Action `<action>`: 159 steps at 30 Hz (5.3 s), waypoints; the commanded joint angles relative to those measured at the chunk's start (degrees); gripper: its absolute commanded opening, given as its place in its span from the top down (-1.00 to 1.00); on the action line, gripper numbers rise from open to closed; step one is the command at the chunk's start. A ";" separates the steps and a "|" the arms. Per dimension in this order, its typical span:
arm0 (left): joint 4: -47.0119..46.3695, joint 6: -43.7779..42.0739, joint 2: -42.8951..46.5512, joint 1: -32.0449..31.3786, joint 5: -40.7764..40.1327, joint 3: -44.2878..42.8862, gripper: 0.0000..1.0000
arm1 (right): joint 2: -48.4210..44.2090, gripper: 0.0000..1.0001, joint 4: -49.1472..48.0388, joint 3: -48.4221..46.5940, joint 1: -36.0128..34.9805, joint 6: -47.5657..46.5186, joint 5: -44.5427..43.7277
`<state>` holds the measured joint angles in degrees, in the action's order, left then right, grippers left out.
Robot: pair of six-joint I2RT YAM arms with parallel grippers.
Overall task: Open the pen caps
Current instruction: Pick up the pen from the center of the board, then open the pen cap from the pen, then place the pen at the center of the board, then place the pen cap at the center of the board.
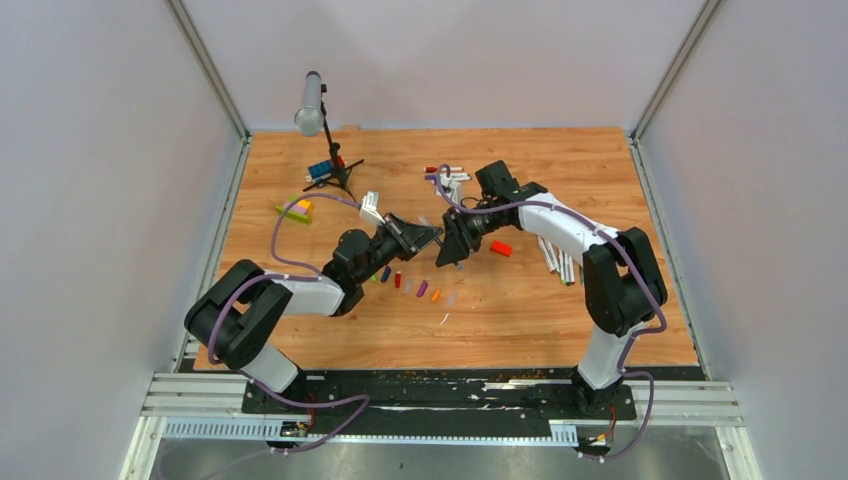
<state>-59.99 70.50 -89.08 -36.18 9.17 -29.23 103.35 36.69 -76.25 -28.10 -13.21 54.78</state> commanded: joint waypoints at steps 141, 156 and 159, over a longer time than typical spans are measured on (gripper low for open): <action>78.17 -48.31 -5.93 0.32 -14.73 -33.94 0.88 | -13.52 0.48 0.47 10.39 37.98 -11.24 -8.26; 86.41 -52.04 -17.26 0.26 -19.01 -43.38 0.43 | -12.83 0.47 0.31 11.21 38.38 -10.95 -6.01; 86.86 -52.21 -17.08 0.32 -18.97 -43.83 0.32 | -12.81 0.47 0.26 11.30 38.38 -11.00 -5.92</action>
<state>25.71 19.75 -106.45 -35.64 -8.49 -70.35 91.50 38.96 -65.34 10.20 -24.08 46.83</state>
